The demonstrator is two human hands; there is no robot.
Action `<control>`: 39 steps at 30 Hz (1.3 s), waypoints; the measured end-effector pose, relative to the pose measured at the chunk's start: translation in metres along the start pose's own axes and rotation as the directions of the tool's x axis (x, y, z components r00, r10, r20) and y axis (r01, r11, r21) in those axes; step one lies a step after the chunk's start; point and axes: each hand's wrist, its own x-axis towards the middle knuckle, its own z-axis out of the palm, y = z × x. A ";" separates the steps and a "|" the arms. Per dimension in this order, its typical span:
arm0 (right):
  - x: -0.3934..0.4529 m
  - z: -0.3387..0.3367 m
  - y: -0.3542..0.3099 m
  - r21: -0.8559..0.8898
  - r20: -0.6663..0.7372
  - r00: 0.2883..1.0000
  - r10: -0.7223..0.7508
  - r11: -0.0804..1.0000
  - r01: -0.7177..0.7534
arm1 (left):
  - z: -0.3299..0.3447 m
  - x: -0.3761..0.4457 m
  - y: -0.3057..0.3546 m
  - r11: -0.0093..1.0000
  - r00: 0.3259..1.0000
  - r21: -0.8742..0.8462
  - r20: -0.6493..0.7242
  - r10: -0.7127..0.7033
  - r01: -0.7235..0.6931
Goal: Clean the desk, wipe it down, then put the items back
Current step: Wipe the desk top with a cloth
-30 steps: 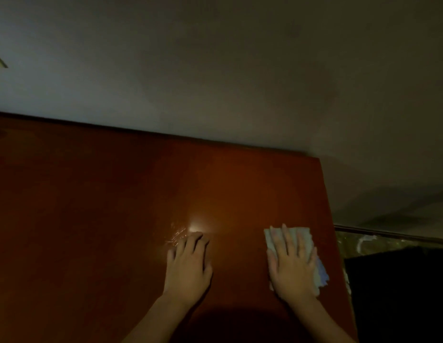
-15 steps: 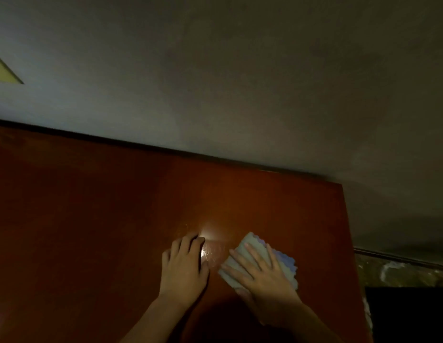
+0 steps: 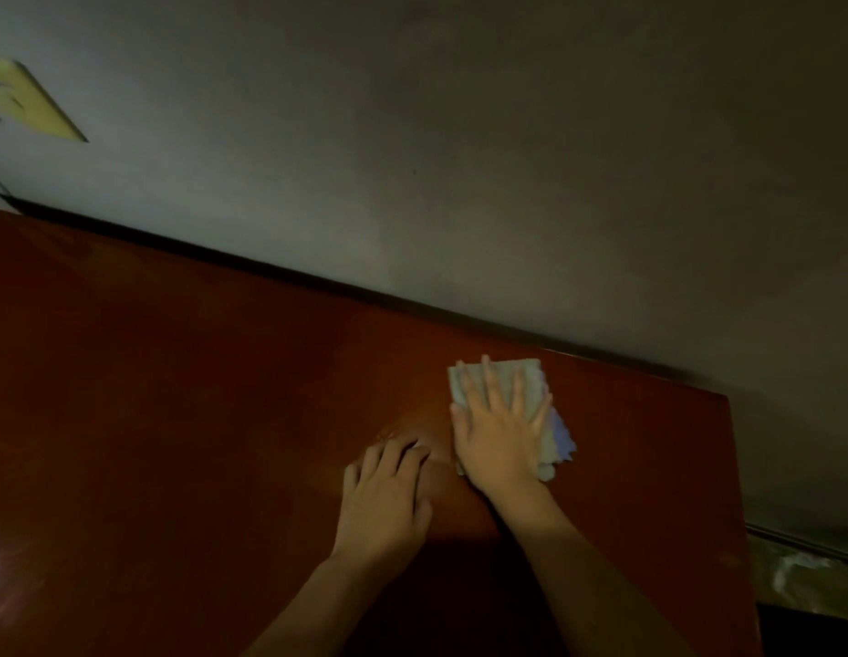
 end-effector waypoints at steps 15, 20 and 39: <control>-0.010 -0.026 0.138 0.027 0.012 0.965 0.260 0.965 -0.260 | 0.004 0.039 0.039 0.998 0.999 -0.031 -0.023 0.046 -0.046; 0.042 -0.025 0.071 0.013 -0.030 0.987 0.157 0.988 -0.156 | 0.010 0.042 0.045 0.999 0.998 -0.007 -0.049 0.042 -0.043; 0.004 -0.037 0.185 0.103 -0.036 0.900 0.434 0.898 -0.428 | 0.027 0.034 0.089 0.976 0.975 -0.004 0.034 0.218 -0.218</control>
